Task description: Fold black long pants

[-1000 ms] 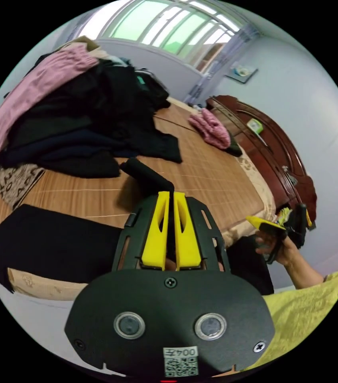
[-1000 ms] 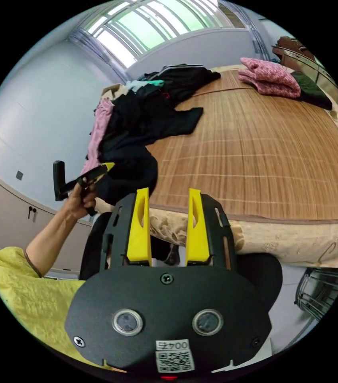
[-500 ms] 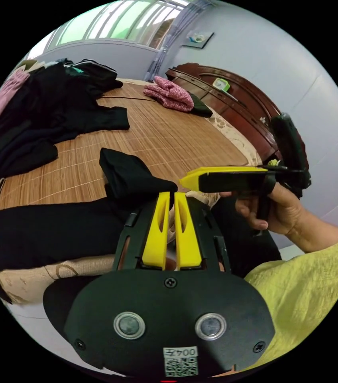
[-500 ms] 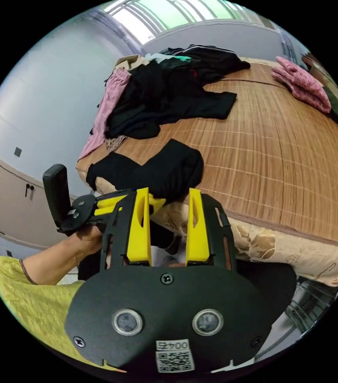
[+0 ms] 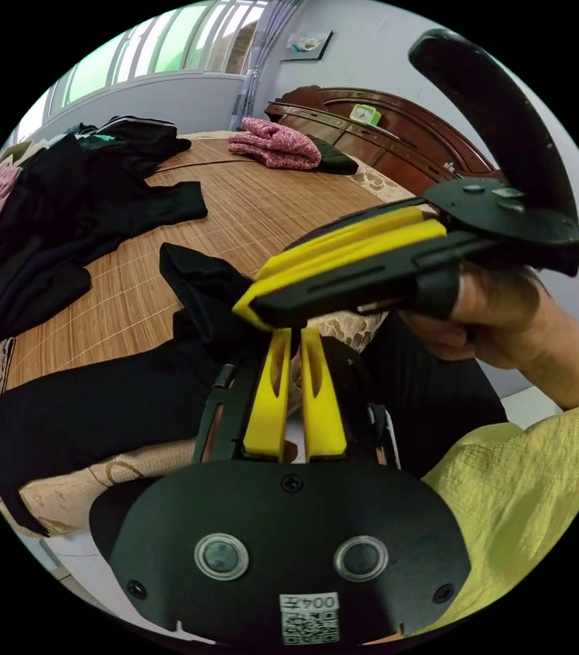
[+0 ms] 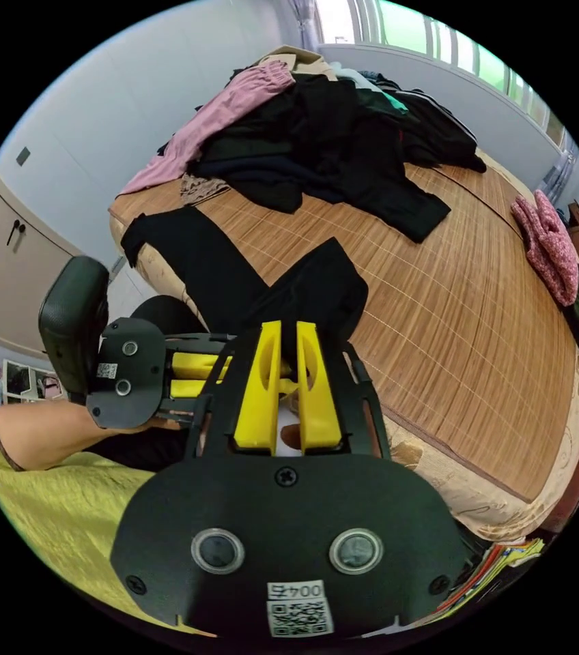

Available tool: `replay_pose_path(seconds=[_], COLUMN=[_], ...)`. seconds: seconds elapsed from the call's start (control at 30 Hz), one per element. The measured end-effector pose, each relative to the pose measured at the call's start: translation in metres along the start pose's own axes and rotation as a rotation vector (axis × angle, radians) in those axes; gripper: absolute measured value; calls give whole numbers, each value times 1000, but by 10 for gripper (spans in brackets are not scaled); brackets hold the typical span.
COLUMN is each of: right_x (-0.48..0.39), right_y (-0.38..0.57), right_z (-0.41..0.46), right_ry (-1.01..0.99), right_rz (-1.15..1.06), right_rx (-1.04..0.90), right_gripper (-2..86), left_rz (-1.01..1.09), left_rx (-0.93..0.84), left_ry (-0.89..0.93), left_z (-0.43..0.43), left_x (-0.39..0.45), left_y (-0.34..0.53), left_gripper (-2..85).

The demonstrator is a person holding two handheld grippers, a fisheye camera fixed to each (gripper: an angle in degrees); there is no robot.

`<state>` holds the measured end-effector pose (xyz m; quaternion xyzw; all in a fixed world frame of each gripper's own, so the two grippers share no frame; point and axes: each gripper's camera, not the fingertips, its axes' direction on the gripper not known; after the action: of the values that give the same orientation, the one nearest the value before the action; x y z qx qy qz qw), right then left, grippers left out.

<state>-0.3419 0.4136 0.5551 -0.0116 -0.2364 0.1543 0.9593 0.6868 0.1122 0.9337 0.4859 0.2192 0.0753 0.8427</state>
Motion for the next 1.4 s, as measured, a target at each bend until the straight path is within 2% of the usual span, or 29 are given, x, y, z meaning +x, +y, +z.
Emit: replay_pose_path(seconds=[0.17, 0.33, 0.5, 0.73, 0.9, 1.13, 1.4], right_x=[48, 97, 126, 154, 159, 159, 150], right_y=[5, 25, 42, 60, 61, 51, 34], right_z=[-14, -24, -28, -33, -39, -54, -72], right_ry=[-178, -388, -440, -503, -526, -537, -539], right_rz=[169, 325, 418, 519, 527, 510, 501], right_rx=[47, 122, 159, 188, 196, 197, 198], right_gripper=[41, 40, 40, 40, 40, 41, 43], left_rz=[-13, -53, -182, -303, -292, -252, -257], left_rx=[35, 87, 112, 112, 133, 185, 176], left_ry=[67, 194, 318, 371, 322, 96, 113], left_z=[-8, -33, -50, -63, -76, -122, -147], left_x=[4, 0, -18, -21, 7, 48, 77], left_y=[4, 12, 22, 26, 17, 13, 1], left_gripper=[56, 130, 144, 146, 145, 142, 137])
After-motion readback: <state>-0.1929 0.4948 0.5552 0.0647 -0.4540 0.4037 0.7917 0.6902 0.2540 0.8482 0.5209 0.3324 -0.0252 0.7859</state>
